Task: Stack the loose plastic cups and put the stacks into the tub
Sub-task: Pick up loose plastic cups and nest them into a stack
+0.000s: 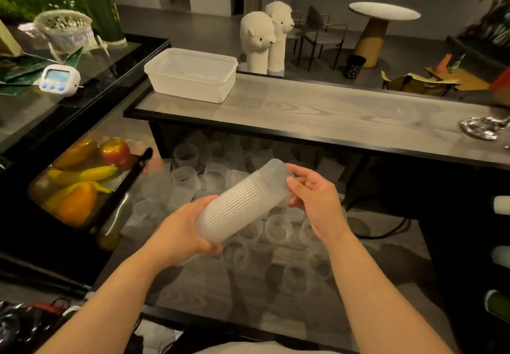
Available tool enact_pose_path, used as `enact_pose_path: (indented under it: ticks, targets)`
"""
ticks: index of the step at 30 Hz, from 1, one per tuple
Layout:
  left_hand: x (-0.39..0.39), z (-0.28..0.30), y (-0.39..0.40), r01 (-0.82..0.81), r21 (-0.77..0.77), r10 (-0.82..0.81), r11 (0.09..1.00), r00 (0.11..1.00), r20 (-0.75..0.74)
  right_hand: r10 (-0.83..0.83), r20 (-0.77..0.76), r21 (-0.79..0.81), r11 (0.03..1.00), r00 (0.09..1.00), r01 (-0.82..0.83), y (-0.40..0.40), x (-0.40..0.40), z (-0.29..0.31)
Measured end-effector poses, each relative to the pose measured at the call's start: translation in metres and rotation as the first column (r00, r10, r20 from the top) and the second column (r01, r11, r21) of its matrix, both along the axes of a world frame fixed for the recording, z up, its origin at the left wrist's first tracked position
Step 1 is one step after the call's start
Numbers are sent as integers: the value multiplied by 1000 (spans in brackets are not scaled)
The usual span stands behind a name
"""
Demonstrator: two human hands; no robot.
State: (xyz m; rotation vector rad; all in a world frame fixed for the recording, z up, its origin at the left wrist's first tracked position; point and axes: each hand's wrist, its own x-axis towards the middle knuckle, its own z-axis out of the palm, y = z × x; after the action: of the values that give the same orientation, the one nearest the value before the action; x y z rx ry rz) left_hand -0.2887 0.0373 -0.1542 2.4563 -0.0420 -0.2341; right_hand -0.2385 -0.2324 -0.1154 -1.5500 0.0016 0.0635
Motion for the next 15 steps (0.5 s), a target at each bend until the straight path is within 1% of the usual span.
enact_pose_path:
  ticks: [4,7,9,11,12,14,15]
  targets:
    - [6,7,-7,18,30,-18,999,1000,12,18,41,-111,994,999,-13,-3,2,0]
    - [12,7,-12,22,58,-24,998,999,30,86,64,-227,971,994,-69,1,-1,-2]
    - [14,8,-13,16,65,-17,998,1000,25,139,45,-298,947,989,-120,-1,-4,-5]
    - [15,8,-14,17,73,-19,997,999,27,190,22,-330,928,982,-172,-7,-5,-8]
    - [16,8,-14,21,71,-23,997,999,28,196,24,-324,929,980,-178,-10,-4,-13]
    - [17,8,-14,24,63,-26,998,999,32,149,9,-310,941,989,-139,-17,-1,-26]
    - [18,7,-14,22,61,-24,998,999,34,114,-17,-349,931,993,-113,-20,1,-35]
